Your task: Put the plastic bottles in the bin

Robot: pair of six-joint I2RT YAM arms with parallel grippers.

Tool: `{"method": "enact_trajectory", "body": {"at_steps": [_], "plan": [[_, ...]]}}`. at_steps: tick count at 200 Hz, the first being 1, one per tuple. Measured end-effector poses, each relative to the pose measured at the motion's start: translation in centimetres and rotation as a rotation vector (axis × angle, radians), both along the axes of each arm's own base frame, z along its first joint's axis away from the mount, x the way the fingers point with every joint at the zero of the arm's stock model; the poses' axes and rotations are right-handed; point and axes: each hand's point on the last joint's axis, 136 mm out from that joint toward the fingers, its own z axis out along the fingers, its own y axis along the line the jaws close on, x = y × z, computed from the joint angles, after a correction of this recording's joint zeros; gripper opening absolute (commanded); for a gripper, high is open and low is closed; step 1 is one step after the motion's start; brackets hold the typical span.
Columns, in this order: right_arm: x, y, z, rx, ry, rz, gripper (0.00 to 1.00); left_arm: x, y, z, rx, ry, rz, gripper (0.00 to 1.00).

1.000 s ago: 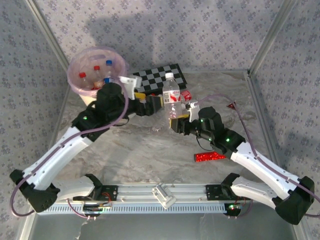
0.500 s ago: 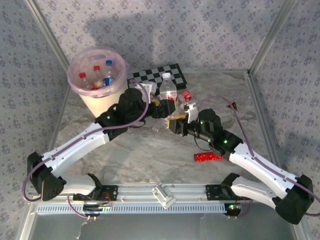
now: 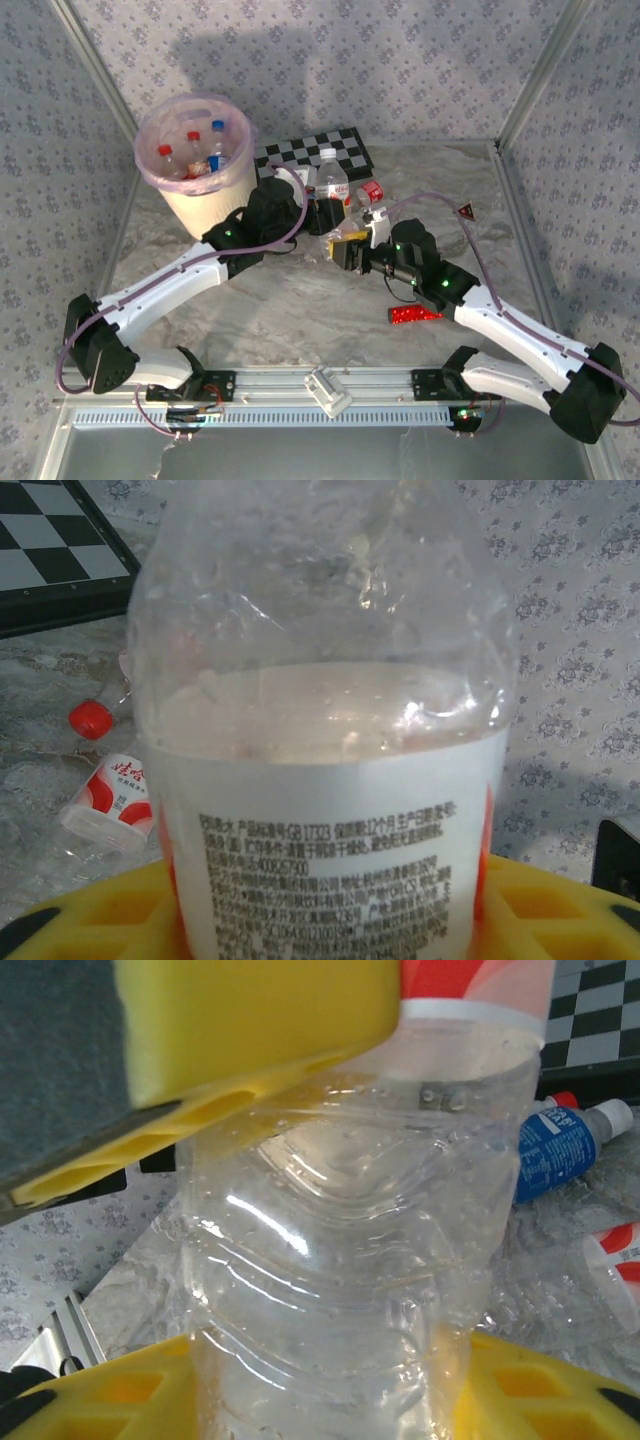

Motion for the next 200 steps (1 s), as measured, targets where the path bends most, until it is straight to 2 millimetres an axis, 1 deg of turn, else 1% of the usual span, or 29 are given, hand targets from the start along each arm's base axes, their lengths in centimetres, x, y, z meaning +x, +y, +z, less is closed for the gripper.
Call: {"method": "enact_trajectory", "body": {"at_steps": [7,16,22,31,44,55,71,88,101,112,129,132,136,146,153,163,175,187,200], "plan": [[0.0,0.1,0.0,0.001,0.000,0.003,0.81,0.0,0.0,0.0,0.003,-0.001,-0.001,0.48],[0.0,0.1,-0.2,-0.001,0.008,0.004,0.90,0.0,0.0,-0.1,0.006,0.000,-0.004,0.48],[0.0,0.1,-0.3,-0.007,0.011,0.004,0.95,0.0,0.0,-0.1,0.008,-0.002,-0.005,0.47],[0.0,0.1,-0.6,-0.024,0.013,0.008,1.00,-0.1,0.0,-0.2,0.015,-0.004,-0.010,0.46],[0.0,-0.1,-1.0,-0.047,0.021,0.002,1.00,-0.1,0.1,-0.1,0.031,-0.008,-0.014,0.45],[-0.1,-0.4,-1.3,-0.067,0.025,-0.005,1.00,0.2,0.4,0.5,0.044,-0.021,-0.014,0.42],[-0.2,-1.0,-1.3,-0.077,0.027,-0.014,1.00,1.1,1.3,2.0,0.056,-0.054,0.000,0.37],[-0.2,-2.3,-0.9,-0.081,0.023,-0.044,1.00,2.6,3.1,4.2,0.076,-0.101,0.034,0.31],[0.0,-3.3,-0.6,-0.081,0.019,-0.076,1.00,3.9,5.1,6.1,0.092,-0.142,0.072,0.27],[0.1,-4.0,-0.4,-0.080,0.016,-0.096,1.00,5.1,7.3,8.0,0.102,-0.182,0.113,0.22],[-0.1,-4.6,-0.8,-0.090,0.025,-0.109,1.00,6.9,11.4,11.1,0.120,-0.240,0.200,0.14],[-0.1,-4.7,-1.0,-0.093,0.028,-0.110,1.00,7.3,12.5,11.7,0.128,-0.254,0.223,0.13],[-0.1,-4.7,-1.2,-0.098,0.034,-0.112,1.00,7.6,13.2,12.2,0.133,-0.263,0.241,0.12],[-0.2,-4.9,-1.8,-0.109,0.046,-0.115,1.00,8.5,16.2,13.6,0.161,-0.291,0.307,0.07],[-0.3,-5.0,-2.1,-0.118,0.055,-0.116,1.00,8.9,17.9,14.4,0.181,-0.306,0.344,0.04],[-0.3,-5.1,-2.5,-0.129,0.066,-0.117,1.00,9.3,20.2,15.2,0.214,-0.321,0.395,0.00],[-0.4,-5.2,-2.7,-0.134,0.073,-0.119,1.00,9.7,22.7,15.9,0.256,-0.331,0.446,0.00],[-0.4,-5.3,-2.8,-0.140,0.079,-0.121,1.00,10.3,24.6,16.0,0.301,-0.333,0.480,0.00],[-0.3,-5.5,-3.0,-0.144,0.084,-0.125,1.00,11.1,26.3,15.6,0.353,-0.323,0.503,0.00]]}}
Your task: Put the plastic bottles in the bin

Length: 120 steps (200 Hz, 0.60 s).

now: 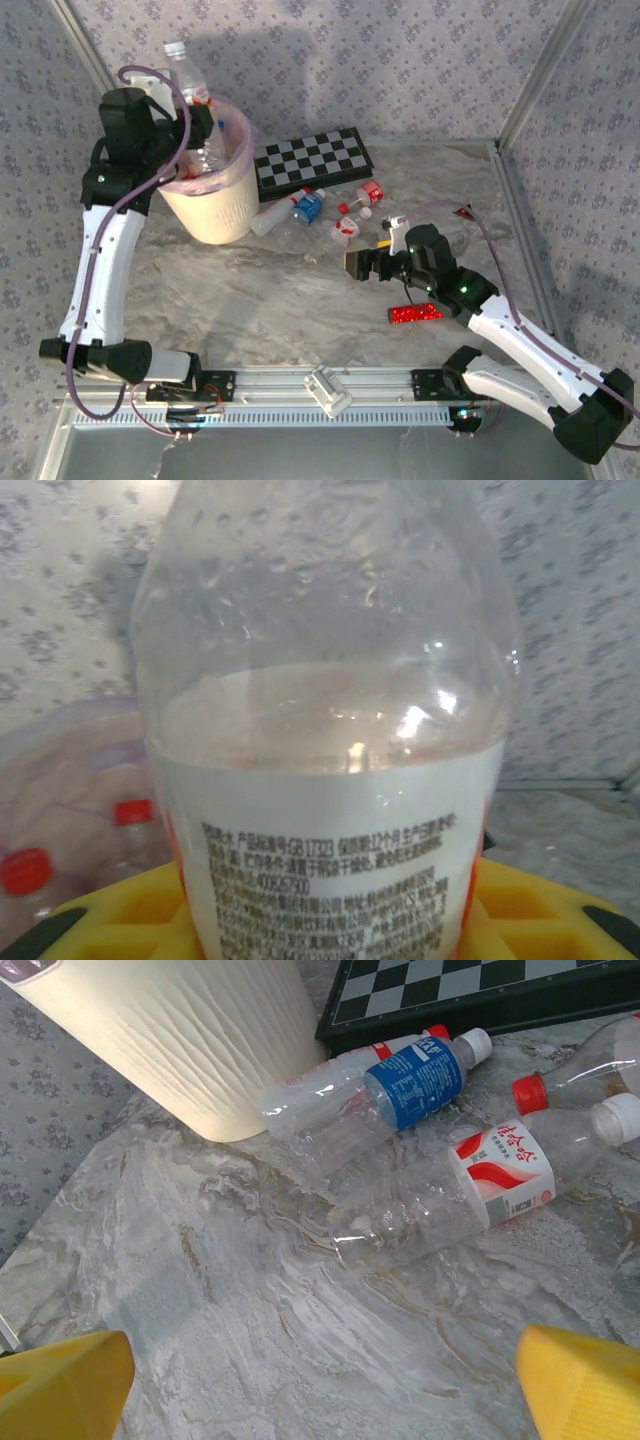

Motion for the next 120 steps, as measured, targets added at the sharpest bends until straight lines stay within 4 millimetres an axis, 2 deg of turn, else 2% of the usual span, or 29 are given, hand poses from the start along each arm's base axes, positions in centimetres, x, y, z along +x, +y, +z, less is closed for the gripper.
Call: {"method": "enact_trajectory", "body": {"at_steps": [21,60,92,120], "plan": [[0.0,-0.1,-0.1,-0.004,0.004,-0.003,1.00,1.9,1.7,-2.3,0.075,0.066,0.026,0.00],[0.1,-0.1,-0.4,-0.010,0.013,-0.004,1.00,5.2,2.9,-8.9,0.214,0.257,0.004,0.00],[0.2,-0.3,-0.6,-0.014,0.018,-0.010,1.00,5.6,3.3,-13.3,0.324,0.388,-0.042,0.00],[0.2,-0.3,-0.6,-0.015,0.020,-0.010,1.00,5.5,3.4,-14.9,0.393,0.432,-0.081,0.00]]}}
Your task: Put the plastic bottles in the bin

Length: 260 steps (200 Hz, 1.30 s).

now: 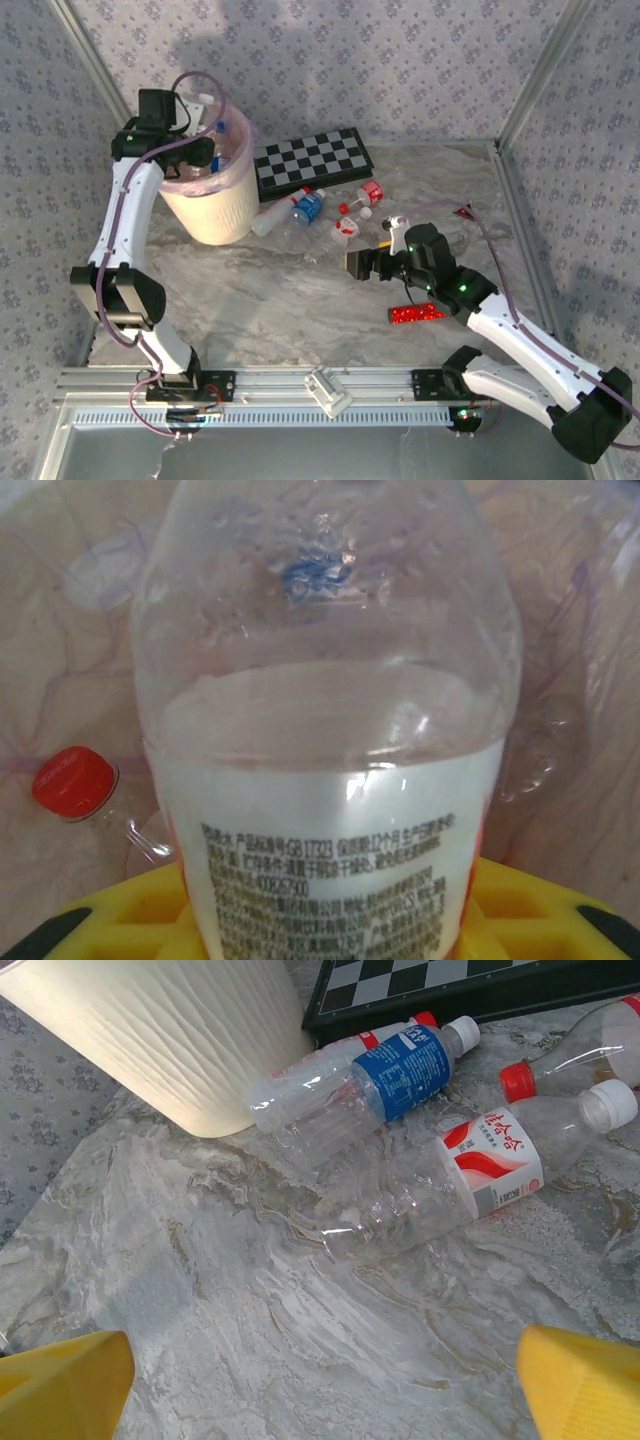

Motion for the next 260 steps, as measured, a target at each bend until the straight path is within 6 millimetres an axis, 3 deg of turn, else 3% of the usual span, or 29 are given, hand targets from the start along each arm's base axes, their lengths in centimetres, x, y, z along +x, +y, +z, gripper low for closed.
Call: {"method": "enact_trajectory", "body": {"at_steps": [14,27,68,94,113,146,178,204,220,239,260], "plan": [[0.0,0.0,-0.1,-0.003,0.004,0.000,1.00,-0.1,0.0,-0.7,0.019,0.024,-0.018,0.01],[0.1,0.0,-0.3,-0.007,0.009,-0.002,1.00,-0.1,0.1,-1.5,0.029,0.042,-0.027,0.11],[0.1,-0.1,-1.2,-0.027,0.036,-0.003,1.00,-0.1,0.1,-4.4,0.020,0.117,-0.034,0.70],[0.0,-0.2,-1.5,-0.035,0.046,-0.004,1.00,-0.3,0.2,-4.2,0.013,0.123,-0.035,0.91],[0.0,-0.2,-1.5,-0.036,0.049,-0.004,1.00,-0.1,0.1,-2.8,0.011,0.095,-0.041,0.99],[0.0,-0.2,-1.6,-0.038,0.053,-0.004,1.00,0.3,0.1,0.6,0.006,0.017,-0.039,0.99],[0.1,-0.3,-1.7,-0.041,0.055,-0.008,1.00,0.3,0.5,1.4,0.014,-0.002,-0.014,0.80],[0.1,-0.4,-1.8,-0.043,0.059,-0.010,1.00,0.4,0.8,0.9,0.019,0.007,0.007,0.58],[0.0,-0.4,-1.9,-0.046,0.062,-0.010,1.00,0.3,0.9,-0.6,0.003,0.035,0.029,0.47],[0.1,-0.5,-1.9,-0.047,0.064,-0.013,1.00,0.2,0.9,-3.1,-0.004,0.075,0.045,0.42],[0.1,-0.7,-2.0,-0.048,0.066,-0.017,1.00,0.5,1.2,-3.3,-0.020,0.036,0.068,0.39]]}}
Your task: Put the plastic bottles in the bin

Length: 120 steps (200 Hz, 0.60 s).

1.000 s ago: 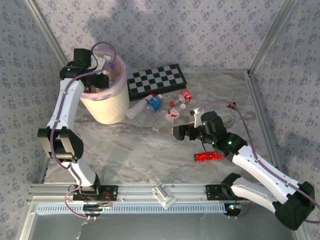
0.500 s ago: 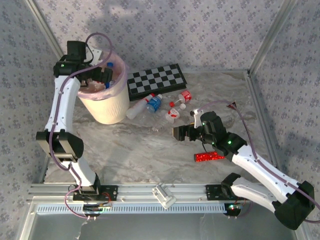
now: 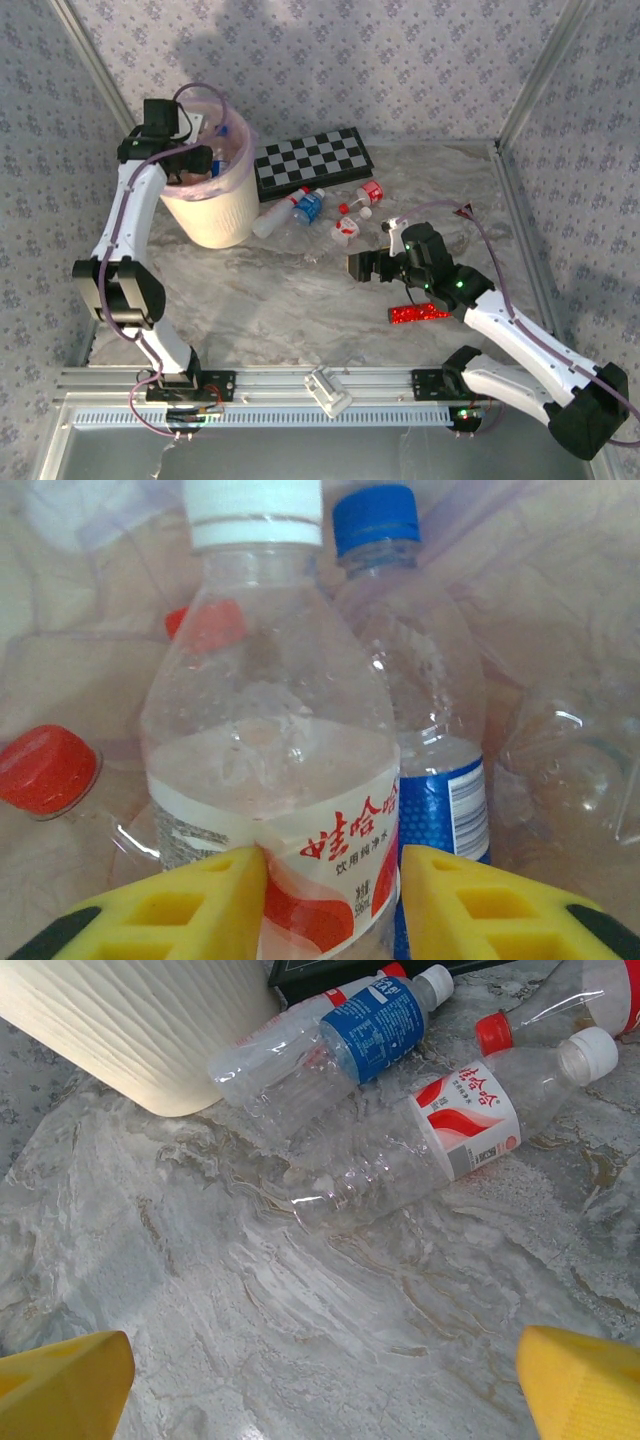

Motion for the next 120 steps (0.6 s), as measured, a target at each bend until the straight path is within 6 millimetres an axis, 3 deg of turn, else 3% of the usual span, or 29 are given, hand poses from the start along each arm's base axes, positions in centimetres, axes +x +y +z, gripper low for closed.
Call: {"method": "enact_trajectory", "body": {"at_steps": [77,120], "plan": [[0.3,-1.4,-0.9,-0.007,0.053,-0.064,1.00,0.8,-0.3,0.1,-0.095,-0.084,0.048,0.40],[1.5,-3.5,-1.9,0.000,0.113,-0.179,1.00,0.3,-1.2,1.2,-0.115,-0.078,0.037,0.67]]}}
